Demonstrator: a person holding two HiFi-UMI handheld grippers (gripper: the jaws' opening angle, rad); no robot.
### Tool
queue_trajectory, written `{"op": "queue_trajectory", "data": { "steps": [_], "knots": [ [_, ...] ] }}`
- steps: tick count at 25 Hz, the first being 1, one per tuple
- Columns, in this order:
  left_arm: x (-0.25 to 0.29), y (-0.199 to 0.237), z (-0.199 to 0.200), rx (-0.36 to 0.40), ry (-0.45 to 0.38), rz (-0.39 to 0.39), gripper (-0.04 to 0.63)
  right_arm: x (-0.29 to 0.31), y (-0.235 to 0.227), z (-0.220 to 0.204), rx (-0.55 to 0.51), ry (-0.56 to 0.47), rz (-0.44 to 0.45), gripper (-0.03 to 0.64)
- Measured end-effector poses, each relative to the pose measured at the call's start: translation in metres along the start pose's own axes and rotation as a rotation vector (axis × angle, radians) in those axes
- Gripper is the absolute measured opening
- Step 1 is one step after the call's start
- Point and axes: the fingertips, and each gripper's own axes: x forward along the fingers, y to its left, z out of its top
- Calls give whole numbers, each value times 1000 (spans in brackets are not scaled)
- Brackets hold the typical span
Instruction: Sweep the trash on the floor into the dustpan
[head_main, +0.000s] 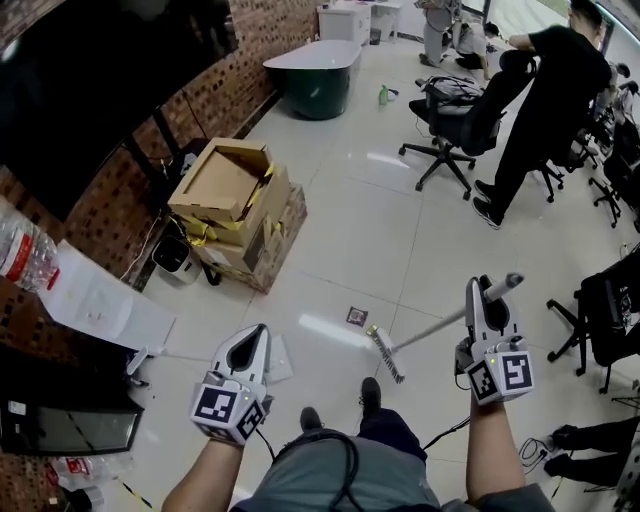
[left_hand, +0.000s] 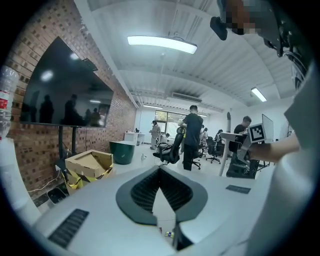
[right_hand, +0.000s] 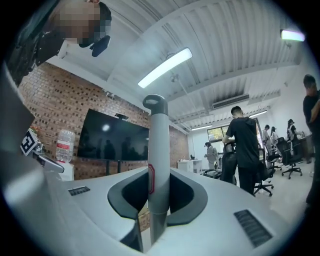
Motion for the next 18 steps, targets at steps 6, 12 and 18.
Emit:
{"op": "queue_trajectory", "data": {
  "steps": [6,12,18],
  "knots": [
    [52,-22,7,-76,0,147,9,51,-51,-38,63,36,128,80],
    [93,-43,17,-70,5,229,9,107,-92,-87,97,89,204,78],
    [131,-34,-34,-90,54,240,9,160,-105,-152,73,164,239,72]
  ]
}}
